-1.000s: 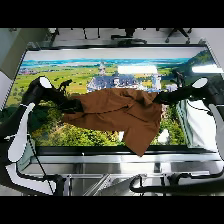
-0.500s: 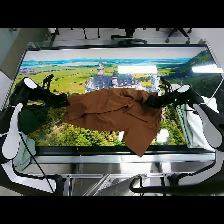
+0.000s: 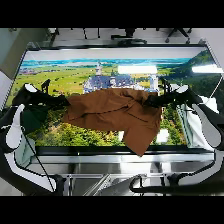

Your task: Fold the shirts.

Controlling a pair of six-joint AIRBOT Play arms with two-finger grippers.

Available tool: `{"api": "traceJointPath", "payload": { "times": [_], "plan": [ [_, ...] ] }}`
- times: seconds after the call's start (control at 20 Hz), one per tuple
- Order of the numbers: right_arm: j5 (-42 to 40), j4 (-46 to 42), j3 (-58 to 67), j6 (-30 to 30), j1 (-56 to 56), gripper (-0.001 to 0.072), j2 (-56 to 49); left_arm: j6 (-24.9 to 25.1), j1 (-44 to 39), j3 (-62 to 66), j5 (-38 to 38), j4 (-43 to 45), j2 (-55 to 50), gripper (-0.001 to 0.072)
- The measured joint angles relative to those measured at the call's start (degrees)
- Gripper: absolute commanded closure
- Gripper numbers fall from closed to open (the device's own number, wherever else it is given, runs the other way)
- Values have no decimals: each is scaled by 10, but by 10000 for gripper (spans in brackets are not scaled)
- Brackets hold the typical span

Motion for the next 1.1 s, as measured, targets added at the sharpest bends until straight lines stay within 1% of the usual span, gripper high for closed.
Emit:
{"api": "traceJointPath", "payload": {
  "times": [0.05,0.1,0.25,0.45,0.6,0.7,0.85,1.1],
  "plan": [
    [0,1,0,0,0,508,0,4,-3,0,7,-15,-9,516],
    [-2,3,0,0,0,686,0,9,-7,0,14,-29,-16,686],
    [-2,27,0,-14,0,694,0,19,-12,10,15,-54,-21,689],
    [-2,57,1,-28,0,695,15,27,-6,50,-43,-67,3,692],
    [6,70,12,-39,-5,695,59,19,-1,81,-86,-69,43,692],
    [20,75,32,-40,-14,695,103,11,2,97,-110,-70,82,692],
    [44,88,81,-42,-33,695,201,1,4,123,-140,-74,158,692],
    [44,81,178,-52,-69,695,384,-3,5,188,-175,-76,320,691]
  ]
}}
